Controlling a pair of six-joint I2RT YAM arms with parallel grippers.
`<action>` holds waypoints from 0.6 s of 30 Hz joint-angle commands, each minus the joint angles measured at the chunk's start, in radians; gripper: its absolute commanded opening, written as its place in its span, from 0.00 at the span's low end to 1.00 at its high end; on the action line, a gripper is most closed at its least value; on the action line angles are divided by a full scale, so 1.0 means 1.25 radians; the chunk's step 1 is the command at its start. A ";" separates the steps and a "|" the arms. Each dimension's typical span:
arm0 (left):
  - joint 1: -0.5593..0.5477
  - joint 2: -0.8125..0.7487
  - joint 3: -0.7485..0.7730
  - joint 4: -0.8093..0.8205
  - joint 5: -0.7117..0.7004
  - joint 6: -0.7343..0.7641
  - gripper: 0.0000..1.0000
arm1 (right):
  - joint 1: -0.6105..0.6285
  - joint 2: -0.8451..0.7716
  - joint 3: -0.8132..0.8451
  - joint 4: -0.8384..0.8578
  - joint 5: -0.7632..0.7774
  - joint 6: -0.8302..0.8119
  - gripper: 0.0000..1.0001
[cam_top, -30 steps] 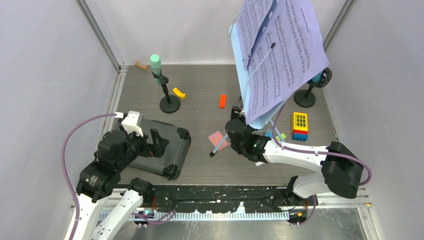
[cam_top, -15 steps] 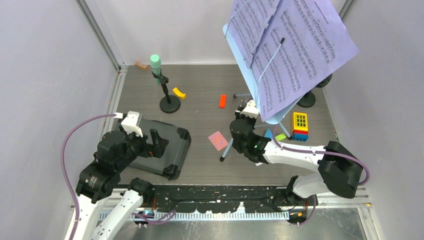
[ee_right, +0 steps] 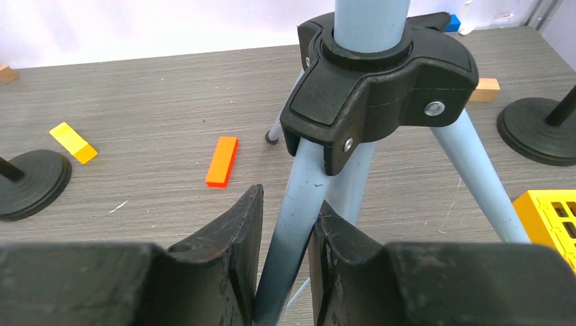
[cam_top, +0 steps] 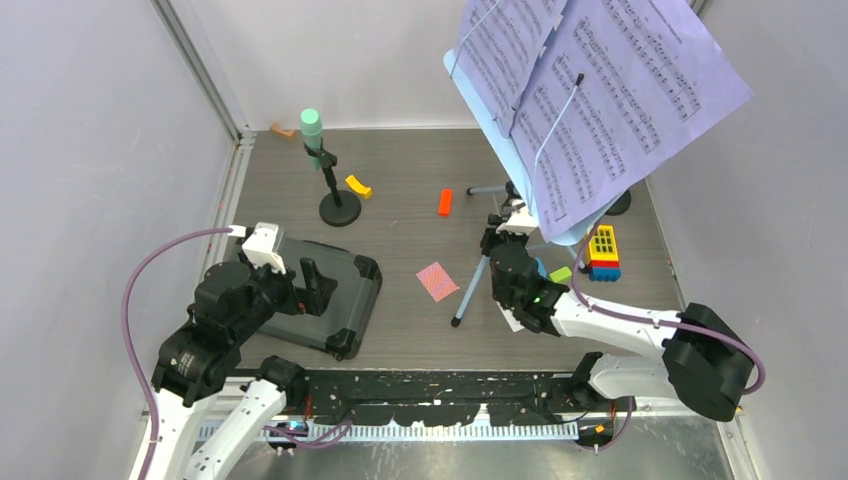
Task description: Pack up the instrument practice props
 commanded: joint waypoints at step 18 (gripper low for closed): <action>-0.001 0.001 -0.003 0.042 -0.006 0.003 0.95 | -0.059 -0.119 -0.032 -0.230 -0.123 0.011 0.72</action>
